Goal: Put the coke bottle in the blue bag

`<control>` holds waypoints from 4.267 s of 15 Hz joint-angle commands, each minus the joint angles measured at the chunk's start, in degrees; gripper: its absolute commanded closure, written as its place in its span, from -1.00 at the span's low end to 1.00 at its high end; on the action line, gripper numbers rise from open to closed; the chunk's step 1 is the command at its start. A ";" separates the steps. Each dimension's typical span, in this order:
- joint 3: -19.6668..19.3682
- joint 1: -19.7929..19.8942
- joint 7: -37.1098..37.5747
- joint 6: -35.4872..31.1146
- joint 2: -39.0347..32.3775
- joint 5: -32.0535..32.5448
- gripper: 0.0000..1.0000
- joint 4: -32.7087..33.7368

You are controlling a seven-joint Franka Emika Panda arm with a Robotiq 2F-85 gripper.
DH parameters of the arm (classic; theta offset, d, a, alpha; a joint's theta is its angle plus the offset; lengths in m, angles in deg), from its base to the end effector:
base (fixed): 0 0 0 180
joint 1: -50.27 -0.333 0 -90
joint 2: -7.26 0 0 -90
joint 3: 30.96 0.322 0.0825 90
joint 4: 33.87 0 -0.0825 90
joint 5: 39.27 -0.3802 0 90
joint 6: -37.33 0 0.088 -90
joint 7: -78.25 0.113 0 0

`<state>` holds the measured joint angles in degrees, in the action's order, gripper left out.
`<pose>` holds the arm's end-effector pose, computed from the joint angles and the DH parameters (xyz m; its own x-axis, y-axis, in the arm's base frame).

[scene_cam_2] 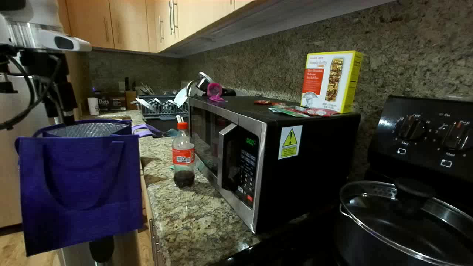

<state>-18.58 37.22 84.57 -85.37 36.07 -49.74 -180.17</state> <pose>0.3500 0.1774 0.4434 0.9738 0.2145 0.0759 0.2196 -0.9733 -0.0667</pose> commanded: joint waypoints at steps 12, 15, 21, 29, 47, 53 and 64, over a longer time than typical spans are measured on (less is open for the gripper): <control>0.44 8.55 11.53 3.87 -19.38 15.98 -1.00 22.03; -1.08 8.85 17.16 3.96 -25.88 17.92 -1.00 28.24; -5.10 7.55 25.66 3.08 -35.49 17.08 -1.00 36.63; -8.65 6.72 24.97 -0.48 -42.19 16.28 -1.00 42.87; -11.99 7.12 24.26 -0.36 -44.07 12.00 0.68 43.96; -11.76 6.59 24.14 0.76 -44.15 11.67 1.00 44.66; -11.70 5.97 23.64 0.46 -44.20 12.49 -0.55 45.01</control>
<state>-30.33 43.24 109.53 -85.09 -8.48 -36.90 -135.34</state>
